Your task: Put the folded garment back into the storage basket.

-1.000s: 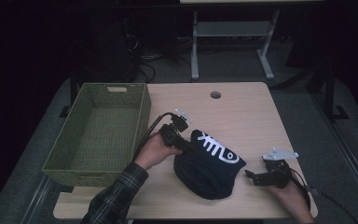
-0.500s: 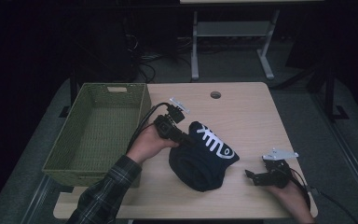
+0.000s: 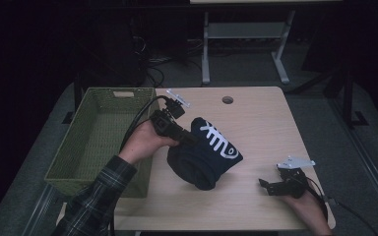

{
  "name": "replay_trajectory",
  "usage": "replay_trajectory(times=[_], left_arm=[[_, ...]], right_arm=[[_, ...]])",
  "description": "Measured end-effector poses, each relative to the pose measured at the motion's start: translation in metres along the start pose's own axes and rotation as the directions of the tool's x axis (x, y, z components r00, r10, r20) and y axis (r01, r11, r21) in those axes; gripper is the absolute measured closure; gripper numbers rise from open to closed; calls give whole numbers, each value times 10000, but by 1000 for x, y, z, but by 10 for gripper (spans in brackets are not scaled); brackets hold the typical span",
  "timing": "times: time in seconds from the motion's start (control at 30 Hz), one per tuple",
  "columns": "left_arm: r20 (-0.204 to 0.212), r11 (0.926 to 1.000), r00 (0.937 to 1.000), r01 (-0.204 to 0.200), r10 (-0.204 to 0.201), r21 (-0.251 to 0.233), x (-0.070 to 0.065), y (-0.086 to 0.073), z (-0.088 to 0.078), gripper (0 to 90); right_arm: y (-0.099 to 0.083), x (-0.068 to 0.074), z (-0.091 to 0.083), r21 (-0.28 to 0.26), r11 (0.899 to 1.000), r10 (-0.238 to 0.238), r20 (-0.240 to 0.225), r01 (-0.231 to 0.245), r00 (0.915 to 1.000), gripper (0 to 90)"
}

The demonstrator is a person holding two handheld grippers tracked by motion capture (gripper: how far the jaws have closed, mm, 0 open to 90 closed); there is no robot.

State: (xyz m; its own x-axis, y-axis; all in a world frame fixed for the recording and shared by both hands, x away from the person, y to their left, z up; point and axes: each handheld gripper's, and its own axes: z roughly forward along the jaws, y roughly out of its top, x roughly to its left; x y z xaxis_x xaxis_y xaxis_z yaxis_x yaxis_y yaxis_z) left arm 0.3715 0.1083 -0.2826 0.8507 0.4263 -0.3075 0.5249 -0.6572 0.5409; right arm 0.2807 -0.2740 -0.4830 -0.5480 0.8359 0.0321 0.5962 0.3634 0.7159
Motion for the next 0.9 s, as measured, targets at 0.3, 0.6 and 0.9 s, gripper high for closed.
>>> replay_trajectory(times=[0.3, 0.6, 0.9], left_arm=[[167, 9995, 9996, 249, -246, -184, 5, -2, -27, 720], [163, 9972, 9985, 530, -522, -526, 8, -8, -60, 719], [-46, 9933, 9964, 844, -851, -793, 13, -19, -93, 719]], right_arm=[[0, 0, 0, -1, 10000, 11, 20, -11, 10000, 83], [0, 0, 0, -2, 10000, 20, 34, -20, 10000, 83], [0, 0, 0, -5, 10000, 27, 40, -27, 10000, 83]])
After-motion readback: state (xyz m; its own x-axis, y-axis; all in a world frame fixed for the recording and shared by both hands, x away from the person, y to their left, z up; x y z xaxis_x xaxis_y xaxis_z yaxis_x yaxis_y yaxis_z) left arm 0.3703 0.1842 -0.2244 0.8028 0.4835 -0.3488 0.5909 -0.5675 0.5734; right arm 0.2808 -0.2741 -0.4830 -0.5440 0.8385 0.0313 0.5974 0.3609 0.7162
